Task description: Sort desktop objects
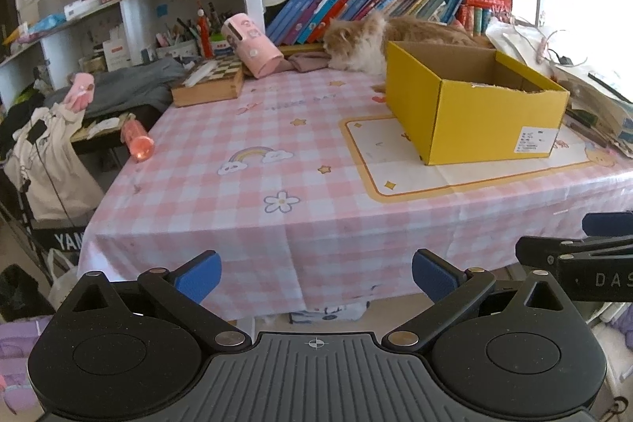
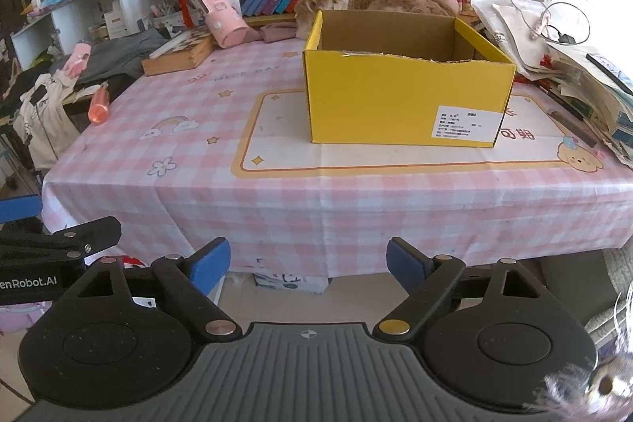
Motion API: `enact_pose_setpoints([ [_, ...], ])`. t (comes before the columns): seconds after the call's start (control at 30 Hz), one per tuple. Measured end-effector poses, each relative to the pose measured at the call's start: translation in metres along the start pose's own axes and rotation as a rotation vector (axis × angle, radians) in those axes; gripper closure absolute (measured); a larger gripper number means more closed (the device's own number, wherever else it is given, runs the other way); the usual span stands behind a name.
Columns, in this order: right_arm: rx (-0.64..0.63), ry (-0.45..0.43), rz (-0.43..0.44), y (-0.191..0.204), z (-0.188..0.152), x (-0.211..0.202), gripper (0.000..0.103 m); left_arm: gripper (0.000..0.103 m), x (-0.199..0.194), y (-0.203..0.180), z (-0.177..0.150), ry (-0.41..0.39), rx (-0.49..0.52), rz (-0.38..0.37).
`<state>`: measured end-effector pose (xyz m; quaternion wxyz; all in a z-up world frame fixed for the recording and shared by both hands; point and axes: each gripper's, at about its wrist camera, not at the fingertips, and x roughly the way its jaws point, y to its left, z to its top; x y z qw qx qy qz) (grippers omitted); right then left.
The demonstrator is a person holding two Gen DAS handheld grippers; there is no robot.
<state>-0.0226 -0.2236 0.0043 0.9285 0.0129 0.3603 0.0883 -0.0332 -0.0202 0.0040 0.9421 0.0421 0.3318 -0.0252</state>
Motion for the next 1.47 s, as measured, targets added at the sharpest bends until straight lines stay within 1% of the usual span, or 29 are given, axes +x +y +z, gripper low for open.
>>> enact_pose_setpoints([
  [0.17,-0.007,0.007,0.007,0.001,0.0,0.001,0.018,0.0,-0.001,-0.004,-0.001,0.004,0.015,-0.009],
  [0.43,-0.002,0.019,0.009,-0.001,-0.001,0.004,0.018,0.0,0.002,-0.005,0.0,0.019,0.006,-0.013],
  [1.27,-0.001,0.032,0.014,-0.006,0.001,0.01,0.018,0.0,0.008,-0.007,0.003,0.017,-0.002,-0.039],
  [1.47,0.005,0.043,0.009,-0.008,0.003,0.015,0.018,0.0,0.019,-0.009,0.004,0.054,0.001,-0.024],
])
